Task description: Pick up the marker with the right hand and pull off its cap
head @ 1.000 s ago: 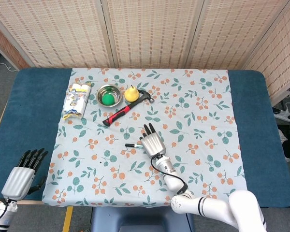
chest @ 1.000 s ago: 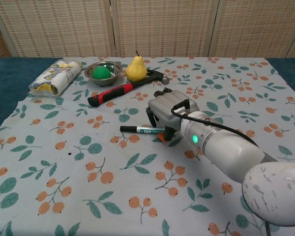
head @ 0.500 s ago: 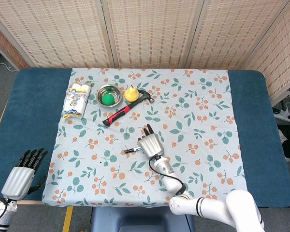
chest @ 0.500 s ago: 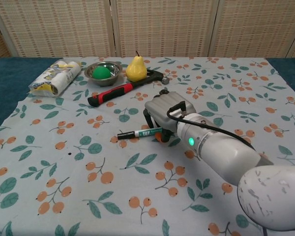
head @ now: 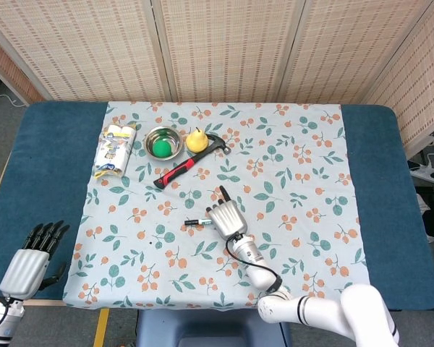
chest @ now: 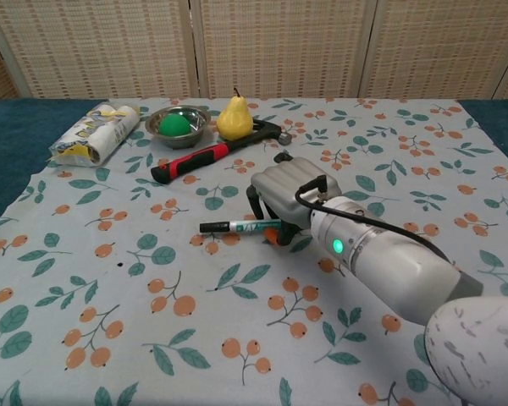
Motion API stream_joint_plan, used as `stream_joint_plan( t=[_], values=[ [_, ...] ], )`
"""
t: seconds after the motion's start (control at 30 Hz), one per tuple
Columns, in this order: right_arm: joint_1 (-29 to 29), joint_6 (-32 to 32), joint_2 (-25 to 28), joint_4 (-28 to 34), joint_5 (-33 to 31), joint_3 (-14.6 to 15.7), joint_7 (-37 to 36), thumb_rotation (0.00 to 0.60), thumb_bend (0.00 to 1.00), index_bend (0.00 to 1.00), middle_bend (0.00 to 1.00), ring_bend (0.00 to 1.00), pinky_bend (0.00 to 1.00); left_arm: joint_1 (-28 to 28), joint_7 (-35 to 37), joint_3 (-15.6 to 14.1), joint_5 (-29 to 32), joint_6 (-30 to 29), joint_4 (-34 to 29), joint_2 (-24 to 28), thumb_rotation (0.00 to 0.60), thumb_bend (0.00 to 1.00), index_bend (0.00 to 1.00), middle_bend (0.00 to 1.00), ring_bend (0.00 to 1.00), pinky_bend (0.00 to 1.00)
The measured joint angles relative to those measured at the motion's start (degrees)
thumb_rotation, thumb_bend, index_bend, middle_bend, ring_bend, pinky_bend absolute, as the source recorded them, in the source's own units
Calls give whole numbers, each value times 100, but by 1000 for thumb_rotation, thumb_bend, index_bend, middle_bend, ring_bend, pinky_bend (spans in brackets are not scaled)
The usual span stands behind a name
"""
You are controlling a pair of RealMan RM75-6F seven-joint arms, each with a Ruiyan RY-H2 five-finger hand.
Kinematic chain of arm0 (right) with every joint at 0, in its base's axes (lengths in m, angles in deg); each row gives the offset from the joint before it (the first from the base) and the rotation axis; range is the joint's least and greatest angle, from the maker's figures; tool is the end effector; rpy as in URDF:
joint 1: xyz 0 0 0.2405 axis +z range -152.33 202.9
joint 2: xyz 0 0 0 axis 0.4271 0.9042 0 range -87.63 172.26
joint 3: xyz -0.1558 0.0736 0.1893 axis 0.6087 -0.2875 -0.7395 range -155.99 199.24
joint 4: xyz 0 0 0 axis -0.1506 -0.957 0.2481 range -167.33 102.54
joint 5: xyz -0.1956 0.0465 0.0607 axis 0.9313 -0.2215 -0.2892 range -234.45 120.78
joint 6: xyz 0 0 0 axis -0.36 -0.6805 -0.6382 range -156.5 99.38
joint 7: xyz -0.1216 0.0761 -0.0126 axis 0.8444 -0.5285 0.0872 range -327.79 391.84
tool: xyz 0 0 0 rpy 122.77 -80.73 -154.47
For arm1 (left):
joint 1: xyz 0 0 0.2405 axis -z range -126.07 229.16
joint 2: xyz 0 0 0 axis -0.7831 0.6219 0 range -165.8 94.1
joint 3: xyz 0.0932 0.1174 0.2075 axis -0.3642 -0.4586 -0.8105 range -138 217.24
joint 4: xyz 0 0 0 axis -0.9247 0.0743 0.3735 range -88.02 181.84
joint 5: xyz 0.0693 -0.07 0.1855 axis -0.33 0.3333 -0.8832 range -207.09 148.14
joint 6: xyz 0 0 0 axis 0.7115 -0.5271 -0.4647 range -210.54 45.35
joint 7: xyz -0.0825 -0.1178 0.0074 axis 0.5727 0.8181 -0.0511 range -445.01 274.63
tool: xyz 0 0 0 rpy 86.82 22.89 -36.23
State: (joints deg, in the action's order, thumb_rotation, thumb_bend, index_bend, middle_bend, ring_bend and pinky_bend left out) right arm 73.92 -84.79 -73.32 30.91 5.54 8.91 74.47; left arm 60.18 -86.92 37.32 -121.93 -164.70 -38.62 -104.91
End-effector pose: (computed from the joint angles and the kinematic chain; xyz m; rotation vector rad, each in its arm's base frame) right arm -0.0847 -0.3308 -0.1330 1.9716 -0.6200 0.7875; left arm -0.3103 0.1819 0.1166 -1.6209 -0.8606 -0.8688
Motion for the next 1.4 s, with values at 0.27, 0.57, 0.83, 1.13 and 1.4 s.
stream_joint_plan(
  t=[0.27, 0.57, 0.83, 1.13, 1.4],
  values=[
    [-37, -88, 550, 638, 296, 82, -87, 600, 540, 827, 778, 423, 0, 11, -46, 53, -317, -369, 239, -338, 600, 441, 101, 57, 4, 161],
    [-46, -211, 1128, 1576, 74, -19, 380, 600, 540, 826, 778, 423, 0, 517, -572, 446, -605, -277, -96, -798, 600, 369, 303, 436, 281, 529],
    [-107, -352, 1208, 1882, -192, -91, 280, 600, 540, 827, 778, 423, 0, 1123, -1919, 881, -7, 631, -767, -1648, 600, 332, 322, 482, 426, 582],
    [-134, -392, 1328, 2180, -417, -138, 118, 600, 540, 827, 778, 423, 0, 1728, -2225, 1425, 1358, 1476, -389, -2809, 600, 342, 175, 219, 392, 583],
    [-64, -386, 1412, 2322, -580, -140, 140, 600, 540, 827, 778, 423, 0, 2046, -2059, 1628, 1937, 1819, 14, -3142, 600, 347, 162, 303, 392, 612]
  ],
)
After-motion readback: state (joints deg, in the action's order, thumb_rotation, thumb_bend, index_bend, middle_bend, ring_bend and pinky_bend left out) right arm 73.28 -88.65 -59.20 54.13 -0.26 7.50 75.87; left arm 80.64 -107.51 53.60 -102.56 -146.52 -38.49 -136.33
